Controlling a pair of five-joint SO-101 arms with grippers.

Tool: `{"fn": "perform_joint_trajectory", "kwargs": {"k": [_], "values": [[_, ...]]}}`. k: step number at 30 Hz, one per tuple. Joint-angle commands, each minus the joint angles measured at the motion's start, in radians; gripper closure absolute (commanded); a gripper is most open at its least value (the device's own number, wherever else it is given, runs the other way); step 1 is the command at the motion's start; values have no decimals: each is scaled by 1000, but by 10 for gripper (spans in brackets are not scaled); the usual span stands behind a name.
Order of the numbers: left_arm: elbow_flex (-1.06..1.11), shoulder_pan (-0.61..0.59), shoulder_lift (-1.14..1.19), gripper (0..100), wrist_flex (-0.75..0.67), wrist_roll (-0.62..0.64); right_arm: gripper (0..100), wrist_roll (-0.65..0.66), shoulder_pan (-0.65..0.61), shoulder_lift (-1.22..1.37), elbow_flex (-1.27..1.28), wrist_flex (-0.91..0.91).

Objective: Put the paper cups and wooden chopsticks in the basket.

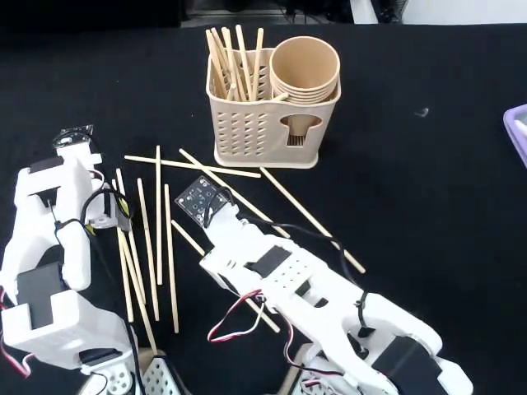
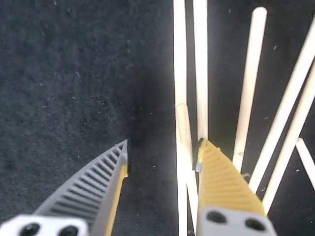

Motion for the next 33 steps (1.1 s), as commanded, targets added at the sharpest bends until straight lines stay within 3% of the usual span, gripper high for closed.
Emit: {"fn": "perform_joint_trajectory", "kwargs": {"k": [1, 8, 15, 28, 33], "values": [[41, -7, -38, 766, -97, -5, 832, 8, -12, 1, -59, 5], [107, -8, -38, 770, -203, -3, 832, 8, -12, 1, -59, 5], [107, -2, -38, 972, -199, -3, 832, 8, -12, 1, -59, 5], [53, -2, -38, 970, -201, -2, 832, 8, -12, 1, -59, 5], [-74, 13, -38, 970, -201, 78, 832, 8, -12, 1, -58, 5]]}}
